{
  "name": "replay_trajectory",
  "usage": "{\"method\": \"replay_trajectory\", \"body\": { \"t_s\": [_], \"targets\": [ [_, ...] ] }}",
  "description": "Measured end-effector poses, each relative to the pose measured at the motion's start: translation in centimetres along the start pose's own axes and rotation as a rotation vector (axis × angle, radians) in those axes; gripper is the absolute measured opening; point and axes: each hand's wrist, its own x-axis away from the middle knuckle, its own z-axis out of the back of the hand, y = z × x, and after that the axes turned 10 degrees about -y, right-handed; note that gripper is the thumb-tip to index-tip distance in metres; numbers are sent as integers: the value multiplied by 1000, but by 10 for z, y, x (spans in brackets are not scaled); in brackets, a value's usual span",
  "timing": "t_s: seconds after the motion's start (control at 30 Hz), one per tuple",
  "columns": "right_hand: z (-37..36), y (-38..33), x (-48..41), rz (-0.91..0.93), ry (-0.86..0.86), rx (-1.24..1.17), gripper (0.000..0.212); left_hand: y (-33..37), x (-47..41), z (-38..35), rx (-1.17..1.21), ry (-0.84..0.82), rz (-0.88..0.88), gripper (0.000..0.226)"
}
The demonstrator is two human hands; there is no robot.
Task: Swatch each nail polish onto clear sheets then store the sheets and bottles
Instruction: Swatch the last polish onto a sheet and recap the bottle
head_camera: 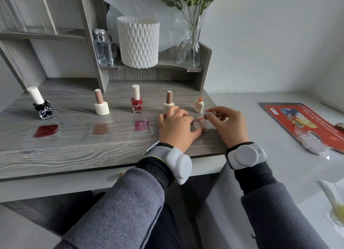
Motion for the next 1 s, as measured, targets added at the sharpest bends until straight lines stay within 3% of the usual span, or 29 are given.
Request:
{"method": "replay_trajectory", "body": {
  "t_s": [0.23,0.47,0.63,0.83,1.0],
  "targets": [
    [1,2,0,-21,106,-23,6,-1,0,1,-3,-15,0,46],
    [-1,-1,1,18,-12,29,6,0,0,1,-17,-19,5,44],
    [1,2,0,-38,119,-3,7,0,0,0,-13,-21,7,46],
    [-1,-3,1,1,6,-1,5,0,0,1,-17,-17,2,43],
    [1,-1,1,-64,78,-37,8,0,0,1,-24,-16,4,46]
  ]
}}
